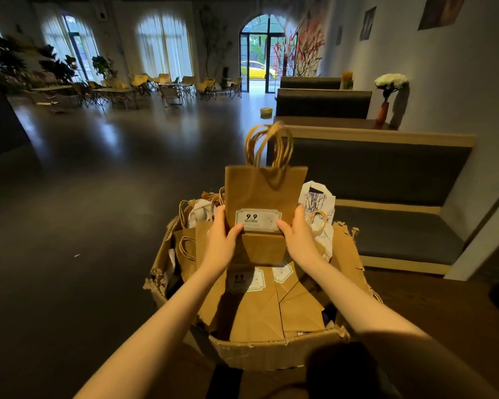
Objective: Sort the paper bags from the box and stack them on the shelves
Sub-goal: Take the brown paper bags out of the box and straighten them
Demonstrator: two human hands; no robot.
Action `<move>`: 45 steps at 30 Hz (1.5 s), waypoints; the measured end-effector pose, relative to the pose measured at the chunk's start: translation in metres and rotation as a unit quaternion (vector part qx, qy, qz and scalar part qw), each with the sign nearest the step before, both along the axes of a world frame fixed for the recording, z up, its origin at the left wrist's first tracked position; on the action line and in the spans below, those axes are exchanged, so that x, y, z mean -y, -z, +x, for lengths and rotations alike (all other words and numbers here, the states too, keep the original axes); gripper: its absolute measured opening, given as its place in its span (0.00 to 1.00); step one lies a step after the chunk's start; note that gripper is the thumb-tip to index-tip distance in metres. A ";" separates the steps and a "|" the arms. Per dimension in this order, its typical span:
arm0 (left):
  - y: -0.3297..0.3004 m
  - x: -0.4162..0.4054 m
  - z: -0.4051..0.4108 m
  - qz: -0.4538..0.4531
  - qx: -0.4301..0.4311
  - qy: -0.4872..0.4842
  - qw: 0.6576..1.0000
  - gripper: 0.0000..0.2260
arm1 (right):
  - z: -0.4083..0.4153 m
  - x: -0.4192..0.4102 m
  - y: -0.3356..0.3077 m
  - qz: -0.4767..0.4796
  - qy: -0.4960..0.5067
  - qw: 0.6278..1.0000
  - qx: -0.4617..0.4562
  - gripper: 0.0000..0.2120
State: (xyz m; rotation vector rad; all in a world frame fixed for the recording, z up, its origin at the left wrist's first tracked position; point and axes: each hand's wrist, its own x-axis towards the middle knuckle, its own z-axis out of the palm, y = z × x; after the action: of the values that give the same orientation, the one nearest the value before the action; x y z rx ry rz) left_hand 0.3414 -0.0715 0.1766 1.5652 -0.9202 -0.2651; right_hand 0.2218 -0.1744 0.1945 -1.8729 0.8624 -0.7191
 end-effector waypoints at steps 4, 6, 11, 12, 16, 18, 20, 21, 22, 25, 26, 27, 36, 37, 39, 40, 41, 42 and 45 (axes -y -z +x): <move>0.018 0.000 0.000 0.040 -0.034 0.012 0.999 0.25 | 0.003 -0.006 0.023 0.010 0.002 0.999 -0.037 0.28; 0.025 0.002 0.001 0.053 -0.060 0.026 0.996 0.28 | 0.007 -0.007 0.033 0.014 0.001 0.999 -0.047 0.25; 0.028 0.007 0.003 0.054 -0.050 -0.019 0.997 0.20 | 0.013 -0.007 0.030 0.003 0.016 1.000 -0.025 0.24; 0.024 0.008 0.003 0.048 -0.044 -0.027 0.998 0.18 | 0.014 -0.006 0.024 -0.004 0.019 1.000 -0.006 0.24; 0.000 0.014 -0.001 0.028 -0.016 -0.015 0.999 0.20 | 0.011 0.001 -0.002 0.001 0.031 0.998 0.063 0.21; -0.014 0.016 -0.008 0.021 -0.011 0.001 1.000 0.22 | 0.002 0.005 -0.014 0.002 0.030 0.995 0.099 0.18; -0.027 0.018 -0.018 0.008 -0.019 0.028 0.999 0.22 | -0.009 0.009 -0.022 0.003 0.042 0.991 0.129 0.16; -0.032 0.020 -0.024 0.001 -0.024 0.043 0.999 0.22 | -0.017 0.009 -0.025 0.006 0.050 0.989 0.139 0.17; -0.036 0.021 -0.032 -0.006 -0.027 0.053 0.998 0.21 | -0.026 0.009 -0.028 0.004 0.056 0.988 0.142 0.17; -0.044 0.026 -0.057 -0.013 -0.035 0.070 0.997 0.20 | -0.054 0.009 -0.033 -0.008 0.073 0.989 0.132 0.18; -0.046 0.030 -0.077 -0.010 -0.044 0.079 0.996 0.20 | -0.074 0.012 -0.031 -0.008 0.084 0.987 0.135 0.18; -0.047 0.034 -0.094 -0.007 -0.057 0.087 0.995 0.20 | -0.093 0.014 -0.030 -0.013 0.092 0.986 0.135 0.18; -0.027 0.069 -0.208 0.032 -0.093 0.148 0.984 0.24 | -0.218 0.050 -0.006 0.040 0.133 0.982 0.129 0.17; -0.024 0.072 -0.222 0.039 -0.097 0.157 0.982 0.24 | -0.234 0.054 -0.003 0.050 0.132 0.982 0.127 0.18; -0.016 0.078 -0.252 0.053 -0.092 0.165 0.981 0.25 | -0.265 0.063 0.005 0.072 0.128 0.982 0.119 0.18; -0.013 0.080 -0.267 0.058 -0.083 0.162 0.982 0.26 | -0.279 0.066 0.009 0.078 0.125 0.982 0.113 0.18; -0.011 0.081 -0.279 0.061 -0.075 0.156 0.983 0.27 | -0.291 0.069 0.013 0.082 0.121 0.983 0.107 0.18; -0.007 0.082 -0.290 0.064 -0.070 0.150 0.984 0.27 | -0.303 0.072 0.018 0.091 0.115 0.984 0.102 0.17; 0.009 0.080 -0.310 0.089 -0.075 0.139 0.983 0.26 | -0.332 0.076 0.027 0.139 0.095 0.982 0.090 0.12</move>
State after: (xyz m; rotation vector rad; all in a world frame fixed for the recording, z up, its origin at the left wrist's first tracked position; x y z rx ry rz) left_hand 0.0311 -0.1514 0.1673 1.5528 -1.0165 -0.6701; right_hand -0.1104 -0.2501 0.1676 -1.4692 0.9779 -0.8249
